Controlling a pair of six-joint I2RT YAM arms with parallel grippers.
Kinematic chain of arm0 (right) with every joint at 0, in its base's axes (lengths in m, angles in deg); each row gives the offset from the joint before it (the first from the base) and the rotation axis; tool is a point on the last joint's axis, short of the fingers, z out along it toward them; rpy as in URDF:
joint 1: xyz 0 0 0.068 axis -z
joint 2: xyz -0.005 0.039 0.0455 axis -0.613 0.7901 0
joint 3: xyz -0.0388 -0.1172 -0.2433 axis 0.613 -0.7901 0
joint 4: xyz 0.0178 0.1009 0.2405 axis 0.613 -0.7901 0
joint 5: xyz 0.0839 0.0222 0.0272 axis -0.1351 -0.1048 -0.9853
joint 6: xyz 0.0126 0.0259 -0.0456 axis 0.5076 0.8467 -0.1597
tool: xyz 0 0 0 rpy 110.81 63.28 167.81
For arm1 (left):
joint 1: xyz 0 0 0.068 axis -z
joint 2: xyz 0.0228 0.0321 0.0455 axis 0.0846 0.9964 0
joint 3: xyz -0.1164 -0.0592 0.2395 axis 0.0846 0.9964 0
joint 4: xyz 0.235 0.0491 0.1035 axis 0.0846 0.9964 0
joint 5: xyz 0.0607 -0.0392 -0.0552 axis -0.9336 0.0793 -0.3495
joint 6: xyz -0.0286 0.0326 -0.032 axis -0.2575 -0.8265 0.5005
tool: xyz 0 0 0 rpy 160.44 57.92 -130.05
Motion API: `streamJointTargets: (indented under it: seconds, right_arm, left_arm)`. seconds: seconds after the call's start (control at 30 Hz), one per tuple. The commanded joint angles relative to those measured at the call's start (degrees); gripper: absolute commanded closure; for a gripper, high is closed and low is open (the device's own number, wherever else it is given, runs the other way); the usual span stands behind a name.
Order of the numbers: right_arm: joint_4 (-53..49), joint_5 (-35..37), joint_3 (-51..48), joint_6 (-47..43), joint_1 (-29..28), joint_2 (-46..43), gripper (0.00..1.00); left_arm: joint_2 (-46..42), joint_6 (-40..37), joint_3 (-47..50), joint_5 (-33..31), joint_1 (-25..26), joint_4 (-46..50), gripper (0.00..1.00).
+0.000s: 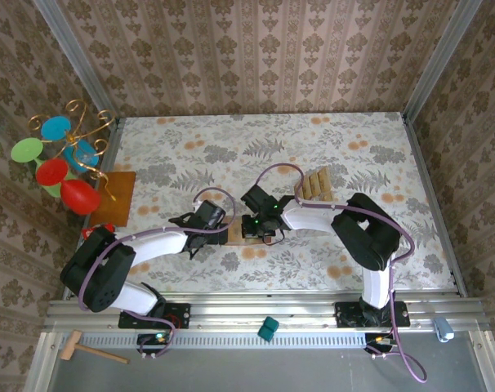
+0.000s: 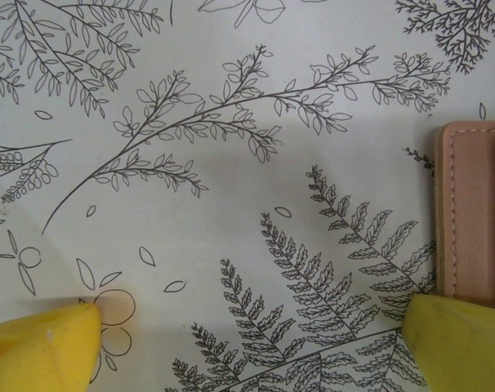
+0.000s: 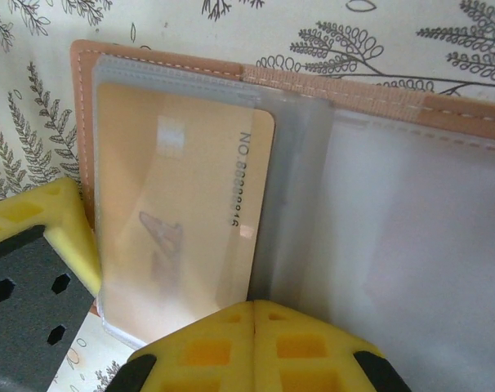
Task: Put the credit cards into the card holder
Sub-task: Insert the credit card into the card slot.
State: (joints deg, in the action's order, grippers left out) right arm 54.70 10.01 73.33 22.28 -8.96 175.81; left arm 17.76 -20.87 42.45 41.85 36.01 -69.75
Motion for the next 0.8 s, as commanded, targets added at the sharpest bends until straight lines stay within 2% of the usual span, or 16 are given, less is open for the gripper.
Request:
streamJointTargets:
  seconds: [0.0,0.17,0.27,0.53,0.77]
  right_arm:
    - [3.1,-3.5,1.1,1.2,-0.8,1.2,1.0]
    - [2.1,-2.3,0.4,0.9,0.1,-0.9,0.99]
    - [1.2,-1.4,-0.3,0.6,1.5,-2.8,0.96]
    - [-1.0,-1.0,-2.2,-1.4,5.0,-8.2,0.81]
    - [-4.7,1.7,-3.5,-4.4,6.8,-11.2,0.77]
  left_arm:
    - [5.1,0.5,2.3,9.9,1.4,-4.6,0.03]
    - [3.0,1.0,1.7,8.7,1.1,-2.6,0.02]
    - [1.8,1.3,1.3,7.3,0.3,-0.9,0.02]
    - [-0.9,0.9,1.0,8.5,-2.5,0.1,0.02]
    - [-5.0,-0.1,0.6,8.8,-5.5,1.9,0.01]
